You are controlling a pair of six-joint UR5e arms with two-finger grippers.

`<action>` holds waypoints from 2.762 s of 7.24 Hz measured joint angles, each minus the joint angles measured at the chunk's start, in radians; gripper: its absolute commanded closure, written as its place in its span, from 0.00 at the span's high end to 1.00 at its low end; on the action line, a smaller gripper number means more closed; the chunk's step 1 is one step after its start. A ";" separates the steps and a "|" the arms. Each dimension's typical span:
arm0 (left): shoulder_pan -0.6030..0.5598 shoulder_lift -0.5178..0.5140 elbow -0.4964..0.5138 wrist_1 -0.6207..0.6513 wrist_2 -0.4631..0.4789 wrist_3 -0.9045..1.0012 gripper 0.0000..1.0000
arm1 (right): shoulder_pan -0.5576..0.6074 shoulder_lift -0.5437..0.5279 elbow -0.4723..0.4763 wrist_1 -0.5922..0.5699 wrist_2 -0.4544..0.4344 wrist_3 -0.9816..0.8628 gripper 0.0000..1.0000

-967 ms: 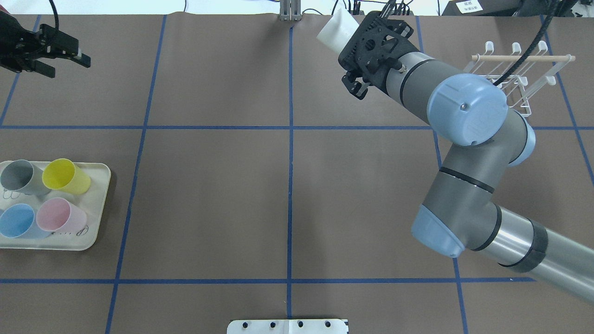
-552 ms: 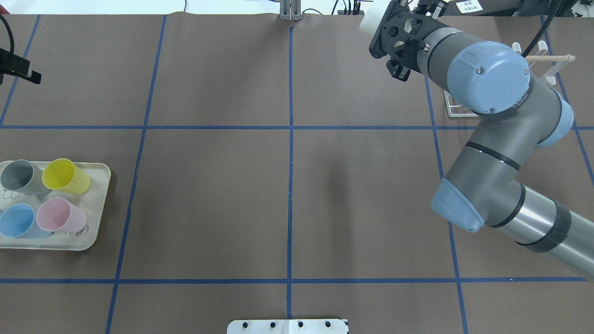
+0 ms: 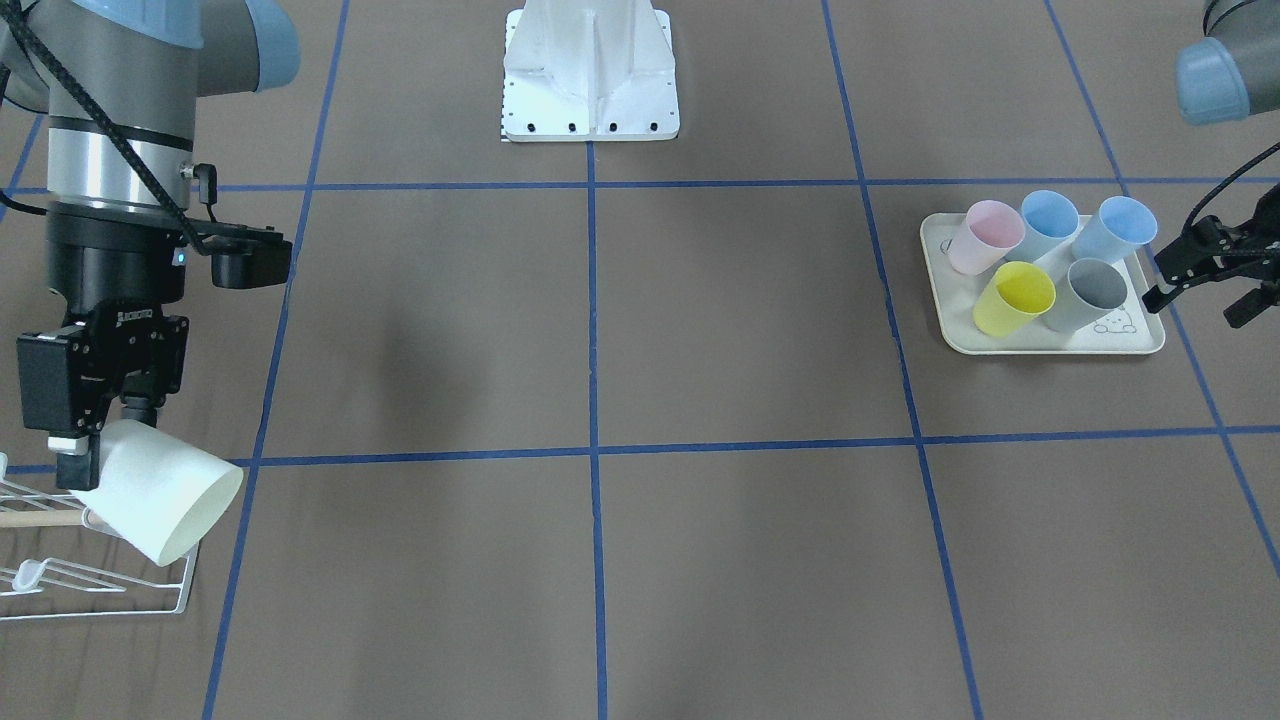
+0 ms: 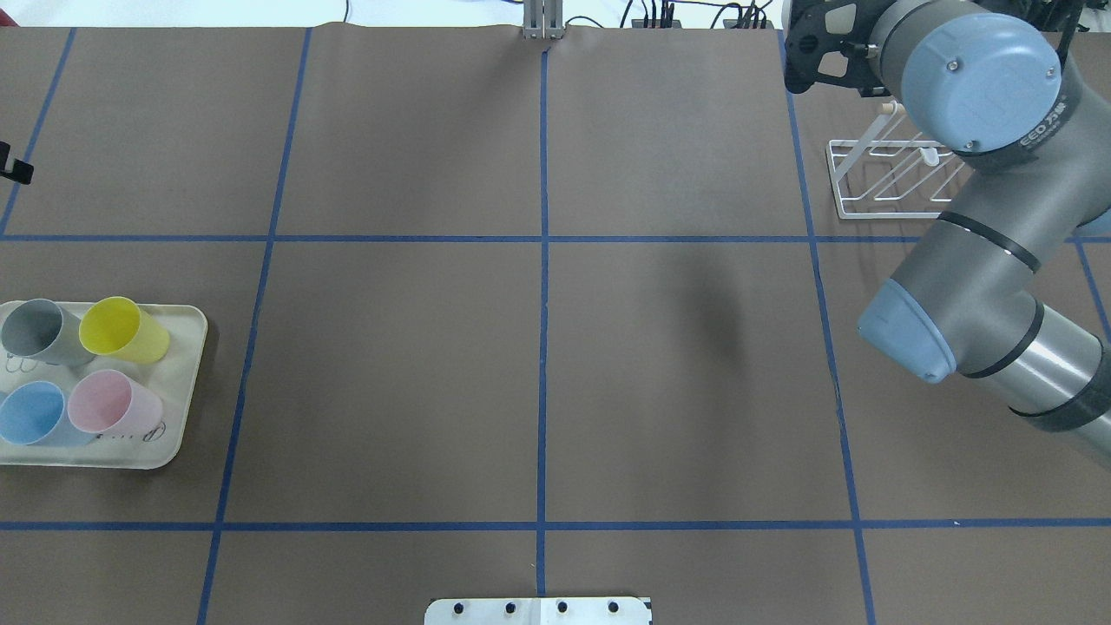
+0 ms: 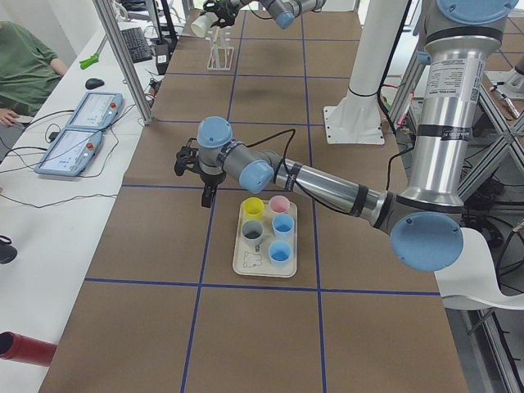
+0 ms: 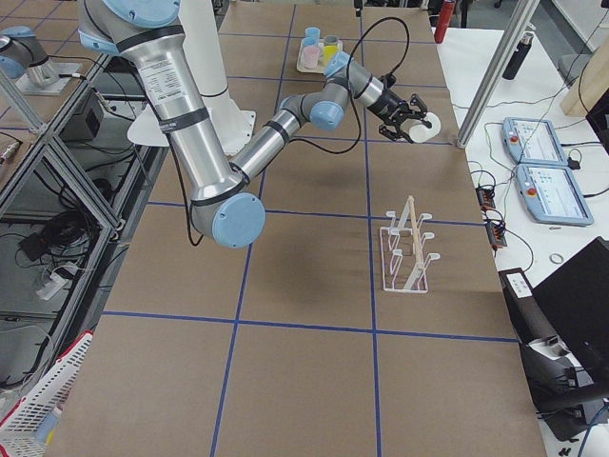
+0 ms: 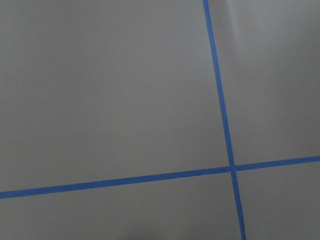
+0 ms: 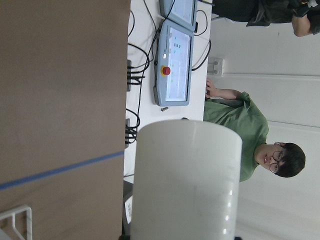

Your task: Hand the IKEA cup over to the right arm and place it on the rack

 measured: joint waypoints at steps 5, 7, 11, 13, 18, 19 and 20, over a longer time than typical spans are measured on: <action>-0.057 0.057 -0.002 -0.002 -0.099 0.050 1.00 | 0.038 -0.001 -0.081 -0.038 -0.121 -0.714 0.45; -0.058 0.065 0.000 -0.002 -0.114 0.049 1.00 | 0.058 0.004 -0.147 -0.035 -0.127 -0.852 0.44; -0.057 0.067 0.006 0.000 -0.116 0.048 1.00 | 0.068 0.008 -0.263 -0.026 -0.124 -0.912 0.44; -0.055 0.066 0.008 0.000 -0.116 0.045 1.00 | 0.063 0.008 -0.285 -0.026 -0.121 -0.905 0.48; -0.053 0.063 0.011 0.000 -0.114 0.038 1.00 | 0.027 0.008 -0.378 0.044 -0.127 -0.899 0.50; -0.052 0.063 0.011 0.000 -0.114 0.037 1.00 | 0.023 0.009 -0.392 0.061 -0.128 -0.897 0.53; -0.052 0.061 0.012 0.000 -0.114 0.037 1.00 | 0.019 0.009 -0.397 0.068 -0.128 -0.896 0.55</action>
